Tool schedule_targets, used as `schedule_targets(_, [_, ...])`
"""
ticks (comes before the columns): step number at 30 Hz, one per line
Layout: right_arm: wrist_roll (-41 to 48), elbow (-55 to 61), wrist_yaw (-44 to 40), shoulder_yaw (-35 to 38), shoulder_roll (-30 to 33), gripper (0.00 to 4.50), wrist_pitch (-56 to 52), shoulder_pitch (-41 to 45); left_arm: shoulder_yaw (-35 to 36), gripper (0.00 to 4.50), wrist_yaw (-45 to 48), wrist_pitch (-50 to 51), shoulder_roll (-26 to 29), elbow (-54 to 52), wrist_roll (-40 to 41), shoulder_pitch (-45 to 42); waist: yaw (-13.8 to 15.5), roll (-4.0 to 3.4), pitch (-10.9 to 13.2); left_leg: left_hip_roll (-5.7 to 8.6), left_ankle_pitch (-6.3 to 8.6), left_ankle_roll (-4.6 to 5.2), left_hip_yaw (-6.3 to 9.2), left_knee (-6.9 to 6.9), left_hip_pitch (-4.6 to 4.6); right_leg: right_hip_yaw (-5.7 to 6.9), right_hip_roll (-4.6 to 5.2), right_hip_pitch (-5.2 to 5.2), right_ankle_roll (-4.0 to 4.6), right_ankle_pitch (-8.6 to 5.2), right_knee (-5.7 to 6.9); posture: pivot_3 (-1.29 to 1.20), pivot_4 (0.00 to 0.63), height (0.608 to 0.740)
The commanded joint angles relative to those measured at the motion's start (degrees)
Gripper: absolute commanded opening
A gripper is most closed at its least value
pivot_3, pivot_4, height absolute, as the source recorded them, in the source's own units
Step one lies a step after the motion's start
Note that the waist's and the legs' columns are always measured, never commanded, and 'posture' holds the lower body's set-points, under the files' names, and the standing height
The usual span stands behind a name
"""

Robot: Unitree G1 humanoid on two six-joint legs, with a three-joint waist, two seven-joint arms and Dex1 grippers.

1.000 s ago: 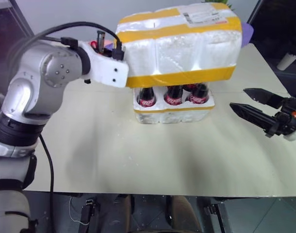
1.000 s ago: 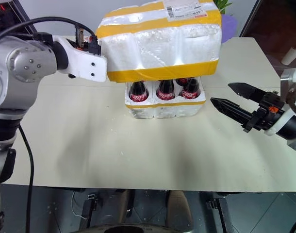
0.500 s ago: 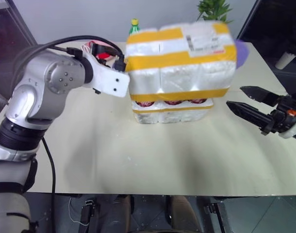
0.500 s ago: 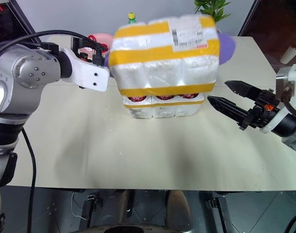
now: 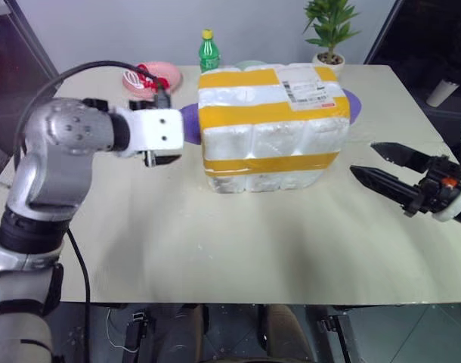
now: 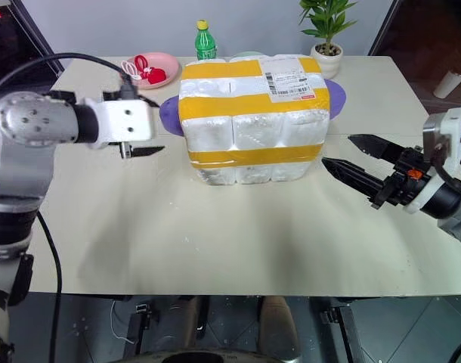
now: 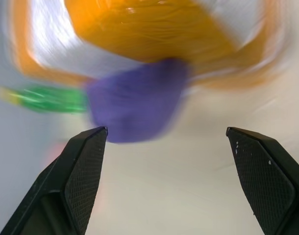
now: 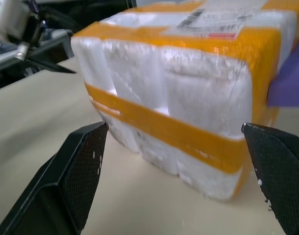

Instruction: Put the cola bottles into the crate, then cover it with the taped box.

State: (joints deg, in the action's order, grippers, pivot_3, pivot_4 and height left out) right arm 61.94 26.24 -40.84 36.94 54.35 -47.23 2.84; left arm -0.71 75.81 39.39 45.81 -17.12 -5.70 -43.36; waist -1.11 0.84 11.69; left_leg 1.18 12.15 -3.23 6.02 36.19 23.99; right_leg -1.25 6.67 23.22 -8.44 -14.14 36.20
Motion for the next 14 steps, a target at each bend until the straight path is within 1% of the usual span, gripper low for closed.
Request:
schedule_targets(1, [-1.21,0.25,-3.14,3.76,2.51,4.50,1.00,-1.05,15.03,4.06,11.25,14.75,3.37,1.07,20.81,1.82,-0.16,0.00,0.00,-0.01,0.00,0.00,0.01,0.00,-0.01,0.00,-0.01,0.00,0.00,0.00,0.00,0.00,0.150,0.739])
schedule_targets(3, [-2.00,-0.62,-5.55,3.98,4.01,4.50,0.98,-1.41,17.50,4.06,15.79,16.90,8.42,6.02,28.57,4.93,-0.41,-0.03,0.01,-0.02,0.00,0.00,-0.01,-0.03,-0.04,0.00,-0.02,0.01,0.01,-0.01,0.00,0.00,0.150,0.739])
schedule_targets(5, [-2.62,-1.92,-7.76,3.72,5.51,4.50,1.17,-0.90,16.00,4.06,16.69,16.62,12.66,10.77,32.85,6.86,-0.43,-0.03,0.01,-0.03,0.00,0.00,-0.02,-0.09,-0.14,0.00,-0.02,-0.03,0.03,-0.02,0.00,0.00,0.150,0.739])
schedule_targets(6, [-2.76,-2.68,-8.84,3.44,6.24,4.50,1.09,-0.41,15.04,4.06,16.69,15.58,13.71,12.95,34.36,7.13,-0.30,-0.04,0.01,-0.03,0.00,0.00,-0.01,-0.08,-0.19,0.00,-0.02,-0.09,0.05,-0.03,0.00,0.00,0.150,0.739])
schedule_targets(8, [-3.15,-4.33,-10.98,2.56,7.57,4.50,1.02,0.60,13.13,4.06,16.43,15.13,13.50,17.78,34.78,5.10,0.40,-0.04,0.01,-0.03,0.00,0.00,-0.04,-0.05,-0.26,0.00,-0.01,-0.20,0.24,-0.13,-0.04,0.00,0.150,0.739])
schedule_targets(10, [-4.08,-5.37,-12.57,1.45,8.29,4.50,1.28,1.46,11.77,4.06,15.71,13.51,12.65,20.71,34.67,3.18,0.72,-0.03,0.01,-0.03,0.00,0.00,-0.02,0.00,-0.29,0.01,0.00,-0.33,0.25,-0.14,-0.10,0.00,0.150,0.739])
schedule_targets(14, [-4.99,-6.71,-13.71,-0.17,8.55,4.50,0.97,3.48,9.15,4.06,13.99,10.22,11.85,21.74,34.65,1.67,0.41,0.05,-0.01,-0.02,0.00,-0.01,-0.04,-0.04,-0.29,0.01,0.02,-0.33,0.24,-0.13,-0.16,0.00,0.150,0.739])
